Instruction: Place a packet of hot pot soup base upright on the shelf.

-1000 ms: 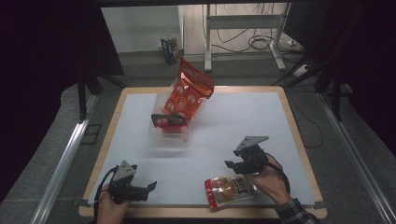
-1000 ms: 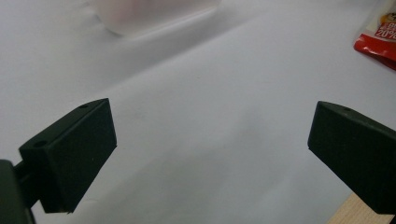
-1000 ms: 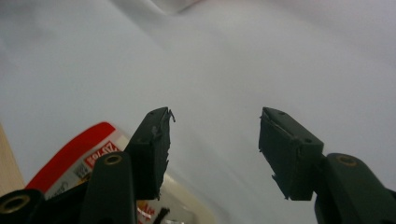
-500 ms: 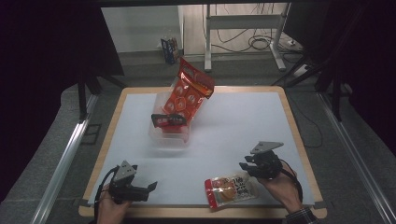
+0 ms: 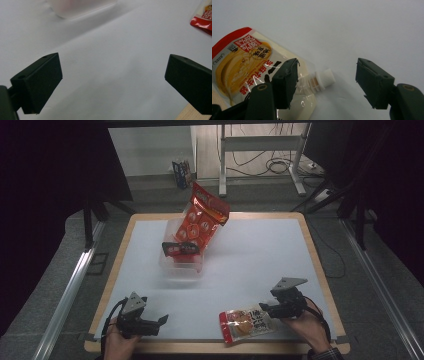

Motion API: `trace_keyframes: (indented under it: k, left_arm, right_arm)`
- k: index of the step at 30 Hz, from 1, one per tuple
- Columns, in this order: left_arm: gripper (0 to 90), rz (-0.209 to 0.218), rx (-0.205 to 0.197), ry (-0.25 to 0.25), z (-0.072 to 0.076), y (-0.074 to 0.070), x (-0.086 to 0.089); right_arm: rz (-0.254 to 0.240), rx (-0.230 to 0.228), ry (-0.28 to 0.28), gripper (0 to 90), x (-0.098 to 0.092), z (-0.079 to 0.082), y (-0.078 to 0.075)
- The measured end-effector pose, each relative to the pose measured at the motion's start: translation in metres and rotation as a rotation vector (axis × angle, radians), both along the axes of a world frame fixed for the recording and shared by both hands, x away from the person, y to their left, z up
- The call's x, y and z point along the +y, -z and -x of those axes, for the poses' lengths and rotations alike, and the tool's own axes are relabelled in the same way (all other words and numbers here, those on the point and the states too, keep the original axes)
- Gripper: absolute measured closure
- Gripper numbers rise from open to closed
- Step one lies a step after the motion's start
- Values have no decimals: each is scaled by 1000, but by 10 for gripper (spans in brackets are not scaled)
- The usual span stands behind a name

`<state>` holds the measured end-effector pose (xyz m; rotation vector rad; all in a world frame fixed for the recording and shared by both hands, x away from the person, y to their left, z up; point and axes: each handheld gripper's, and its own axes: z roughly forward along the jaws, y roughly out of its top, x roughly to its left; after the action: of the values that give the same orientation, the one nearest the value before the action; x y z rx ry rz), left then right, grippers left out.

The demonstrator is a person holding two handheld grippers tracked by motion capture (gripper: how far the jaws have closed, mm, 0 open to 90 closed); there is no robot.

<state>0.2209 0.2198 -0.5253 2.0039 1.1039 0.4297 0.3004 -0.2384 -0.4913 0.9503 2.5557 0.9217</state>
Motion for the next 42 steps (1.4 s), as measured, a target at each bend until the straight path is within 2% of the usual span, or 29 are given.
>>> trace_keyframes:
  k: [9, 16, 19, 24, 28, 34, 35, 36, 38, 42]
  left_arm:
    - [12, -2, 1, 1, 0, 0, 0]
    - [12, -3, 2, 2, 0, 0, 0]
    - [12, -3, 2, 3, 0, 0, -1]
    - [13, -3, 1, 4, 0, 0, -1]
    - [12, -2, 1, 3, 0, 0, 0]
    - [12, -3, 4, 2, 0, 0, 0]
    - [12, -2, 4, 1, 0, 0, 0]
    - [12, -1, 4, 1, 0, 0, 0]
    - [12, -4, 4, 1, 0, 0, 0]
    - [13, -6, 5, 0, 0, 0, -1]
  right_arm:
    - [37, 57, -31, 317, 6, -3, 16]
    - [-8, 110, -39, 386, 4, -6, 22]
    - [-8, 107, -26, 471, 4, -6, 22]
    - [6, 109, 6, 530, 6, -5, 20]
    - [16, 99, 10, 537, 7, -3, 18]
    - [43, 57, 0, 541, 10, 2, 14]
    - [42, 52, 0, 607, 10, 3, 12]
    - [11, 34, 1, 608, 8, 4, 10]
    - [-19, 45, 7, 609, 6, 4, 5]
    - [1, 48, 9, 609, 7, 4, 6]
